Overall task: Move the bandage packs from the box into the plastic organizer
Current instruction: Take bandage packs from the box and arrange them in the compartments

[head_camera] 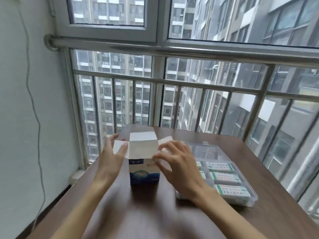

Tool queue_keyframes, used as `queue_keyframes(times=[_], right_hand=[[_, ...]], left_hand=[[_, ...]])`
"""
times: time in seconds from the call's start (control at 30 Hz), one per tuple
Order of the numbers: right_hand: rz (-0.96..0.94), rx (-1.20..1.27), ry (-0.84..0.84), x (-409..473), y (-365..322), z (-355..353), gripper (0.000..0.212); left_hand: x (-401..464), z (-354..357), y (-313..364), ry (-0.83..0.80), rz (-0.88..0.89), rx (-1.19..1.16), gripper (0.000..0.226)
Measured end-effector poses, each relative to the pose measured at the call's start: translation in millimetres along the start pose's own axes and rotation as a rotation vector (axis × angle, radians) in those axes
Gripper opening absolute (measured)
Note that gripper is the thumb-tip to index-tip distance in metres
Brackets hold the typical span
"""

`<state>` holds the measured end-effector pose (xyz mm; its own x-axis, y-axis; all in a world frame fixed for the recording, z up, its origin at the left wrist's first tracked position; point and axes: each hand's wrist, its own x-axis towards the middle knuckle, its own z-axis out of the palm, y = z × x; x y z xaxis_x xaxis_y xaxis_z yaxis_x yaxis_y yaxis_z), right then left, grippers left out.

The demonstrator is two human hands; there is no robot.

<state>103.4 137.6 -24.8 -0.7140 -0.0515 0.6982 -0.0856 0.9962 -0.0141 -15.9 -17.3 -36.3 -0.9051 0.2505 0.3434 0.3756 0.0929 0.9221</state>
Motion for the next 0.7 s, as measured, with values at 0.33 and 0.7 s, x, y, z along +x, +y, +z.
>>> queue_keyframes(times=[0.33, 0.7], right_hand=[[-0.097, -0.125, 0.024, -28.6, 9.7, 15.7, 0.016], [0.269, 0.063, -0.667, 25.0, -36.6, 25.4, 0.043]], left_hand=[[-12.1, -4.4, -6.4, -0.218, 0.312, -0.034, 0.038], [-19.1, -6.6, -11.2, -0.280, 0.332, -0.076, 0.048]])
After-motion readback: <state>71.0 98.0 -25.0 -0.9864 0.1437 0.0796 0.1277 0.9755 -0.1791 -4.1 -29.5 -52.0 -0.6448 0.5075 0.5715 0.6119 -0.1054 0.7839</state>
